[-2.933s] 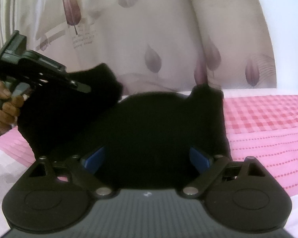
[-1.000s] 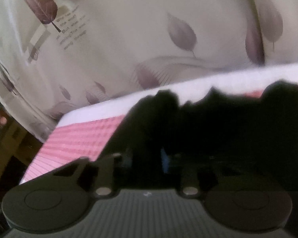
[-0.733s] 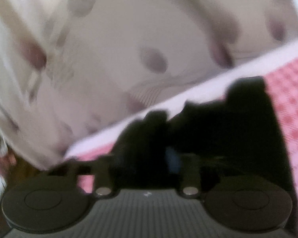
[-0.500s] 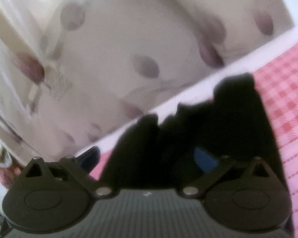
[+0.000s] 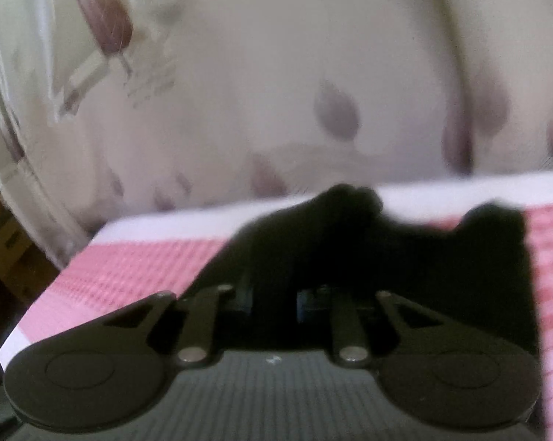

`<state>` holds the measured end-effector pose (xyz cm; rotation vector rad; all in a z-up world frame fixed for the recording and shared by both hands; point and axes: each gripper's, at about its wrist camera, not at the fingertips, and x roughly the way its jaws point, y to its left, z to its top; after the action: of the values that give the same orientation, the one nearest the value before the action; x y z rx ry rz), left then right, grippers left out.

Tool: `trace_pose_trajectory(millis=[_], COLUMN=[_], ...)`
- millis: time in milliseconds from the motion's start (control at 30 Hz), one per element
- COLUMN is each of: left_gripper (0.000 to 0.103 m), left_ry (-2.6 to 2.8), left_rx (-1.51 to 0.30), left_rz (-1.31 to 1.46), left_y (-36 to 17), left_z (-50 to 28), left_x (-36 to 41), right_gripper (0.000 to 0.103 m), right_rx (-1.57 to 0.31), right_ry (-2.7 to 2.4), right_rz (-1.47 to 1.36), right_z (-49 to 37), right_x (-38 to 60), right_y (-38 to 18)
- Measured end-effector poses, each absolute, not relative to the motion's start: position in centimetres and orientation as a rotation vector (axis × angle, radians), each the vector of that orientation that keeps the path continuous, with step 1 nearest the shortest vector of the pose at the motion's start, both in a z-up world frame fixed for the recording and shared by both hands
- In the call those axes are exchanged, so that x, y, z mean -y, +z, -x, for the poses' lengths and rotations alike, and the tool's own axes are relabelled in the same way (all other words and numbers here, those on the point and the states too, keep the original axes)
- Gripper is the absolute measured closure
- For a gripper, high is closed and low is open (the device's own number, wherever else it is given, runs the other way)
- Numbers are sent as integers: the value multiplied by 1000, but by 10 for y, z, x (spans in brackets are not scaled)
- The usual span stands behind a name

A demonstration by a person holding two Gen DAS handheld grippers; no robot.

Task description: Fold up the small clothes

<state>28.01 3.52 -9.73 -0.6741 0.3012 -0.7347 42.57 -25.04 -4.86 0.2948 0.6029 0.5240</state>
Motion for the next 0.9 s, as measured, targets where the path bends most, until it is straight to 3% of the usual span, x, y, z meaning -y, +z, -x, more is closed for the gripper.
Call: trace_pose_trajectory(millis=[200, 667, 833, 900], left_gripper=[0, 0, 0, 0], left_ry=[-670, -800, -762, -757], left_rx=[-324, -422, -456, -469], left_rz=[797, 485, 575, 601], left_y=[-108, -110, -116, -116], left_z=[-287, -281, -291, -296], left_x=[-50, 7, -7, -11], right_gripper=[84, 84, 77, 68], right_rx=[-570, -658, -640, -626], right_ry=[467, 433, 442, 436], right_rz=[-336, -365, -479, -502], right_z=[-425, -431, -424, -412], right_x=[318, 380, 394, 401], right_y=[-38, -97, -103, -99])
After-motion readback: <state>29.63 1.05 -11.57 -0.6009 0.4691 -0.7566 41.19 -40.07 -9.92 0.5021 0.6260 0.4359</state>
